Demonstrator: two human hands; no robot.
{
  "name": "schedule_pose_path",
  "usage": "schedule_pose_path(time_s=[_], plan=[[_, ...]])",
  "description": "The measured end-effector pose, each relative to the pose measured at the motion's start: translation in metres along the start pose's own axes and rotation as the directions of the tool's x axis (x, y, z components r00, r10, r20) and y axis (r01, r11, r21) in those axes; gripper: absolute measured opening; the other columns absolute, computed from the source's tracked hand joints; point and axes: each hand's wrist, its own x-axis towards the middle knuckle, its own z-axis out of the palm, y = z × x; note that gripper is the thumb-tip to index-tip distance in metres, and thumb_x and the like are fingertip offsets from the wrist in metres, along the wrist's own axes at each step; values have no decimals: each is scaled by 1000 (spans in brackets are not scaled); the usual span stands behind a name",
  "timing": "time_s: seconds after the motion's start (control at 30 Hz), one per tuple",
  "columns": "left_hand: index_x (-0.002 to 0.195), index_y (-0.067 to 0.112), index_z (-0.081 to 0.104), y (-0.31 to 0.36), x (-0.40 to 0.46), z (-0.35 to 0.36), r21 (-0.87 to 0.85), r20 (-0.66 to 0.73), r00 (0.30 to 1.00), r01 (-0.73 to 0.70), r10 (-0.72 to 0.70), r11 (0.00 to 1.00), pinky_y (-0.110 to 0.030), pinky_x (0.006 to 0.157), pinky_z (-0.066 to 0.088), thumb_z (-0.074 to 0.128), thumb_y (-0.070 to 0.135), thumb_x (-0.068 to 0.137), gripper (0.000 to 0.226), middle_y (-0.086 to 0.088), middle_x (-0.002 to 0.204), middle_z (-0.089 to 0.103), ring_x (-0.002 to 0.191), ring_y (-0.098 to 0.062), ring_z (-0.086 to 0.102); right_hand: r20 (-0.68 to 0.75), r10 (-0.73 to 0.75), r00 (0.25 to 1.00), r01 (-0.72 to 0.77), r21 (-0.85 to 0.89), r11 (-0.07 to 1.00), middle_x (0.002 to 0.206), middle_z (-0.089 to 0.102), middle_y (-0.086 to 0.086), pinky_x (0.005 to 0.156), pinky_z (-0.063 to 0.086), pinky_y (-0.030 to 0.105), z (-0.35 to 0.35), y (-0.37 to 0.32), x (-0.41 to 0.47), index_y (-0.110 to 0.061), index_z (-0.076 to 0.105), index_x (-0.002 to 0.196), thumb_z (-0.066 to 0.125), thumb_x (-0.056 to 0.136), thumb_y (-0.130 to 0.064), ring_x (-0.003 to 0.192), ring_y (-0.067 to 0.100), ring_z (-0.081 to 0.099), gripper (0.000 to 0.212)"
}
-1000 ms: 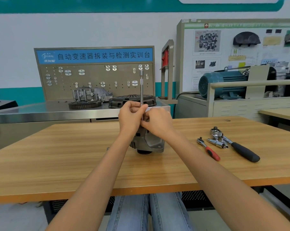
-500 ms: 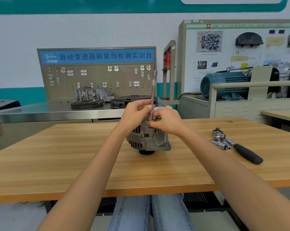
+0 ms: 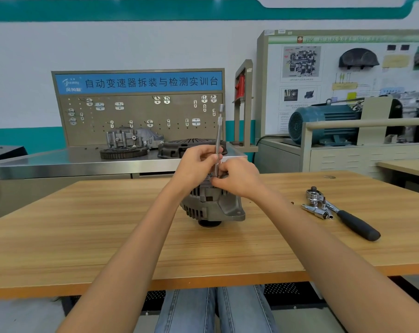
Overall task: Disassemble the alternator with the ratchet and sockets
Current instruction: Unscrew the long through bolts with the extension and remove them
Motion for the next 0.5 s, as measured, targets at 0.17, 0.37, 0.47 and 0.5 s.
schedule_pose_path(time_s=[0.17,0.37,0.47,0.5], plan=[[112,14,65,-1,-3,-4,1,-11,1000,4,-4,1000,-38,92,54,55,6,94,22,6,92,68,98,-12,65,-2,15,1000,-15,-12,1000,64,55,-8,62,46,29,3,1,-1,-28,54,62,62,83,-45,70,12,52,28],[111,7,64,1,-2,-4,37,-68,998,7,-5,999,-39,88,56,65,11,89,22,4,82,63,87,-19,66,-55,26,998,-26,8,1000,56,47,-10,51,31,22,4,-1,-2,-29,47,54,63,83,-48,59,5,43,38],[92,16,57,0,-1,2,37,-138,990,32,-27,999,-28,79,54,70,13,86,14,4,78,59,75,-9,60,-75,14,997,-13,18,1000,55,47,-12,50,28,19,4,-2,-4,-32,46,54,64,83,-46,56,3,44,37],[90,17,54,0,0,5,43,-159,987,36,-29,998,-23,76,52,71,14,86,17,5,77,58,74,-6,57,-75,12,997,-10,22,1000,55,46,-13,50,28,18,4,-3,-4,-33,45,54,65,83,-45,56,2,44,37]])
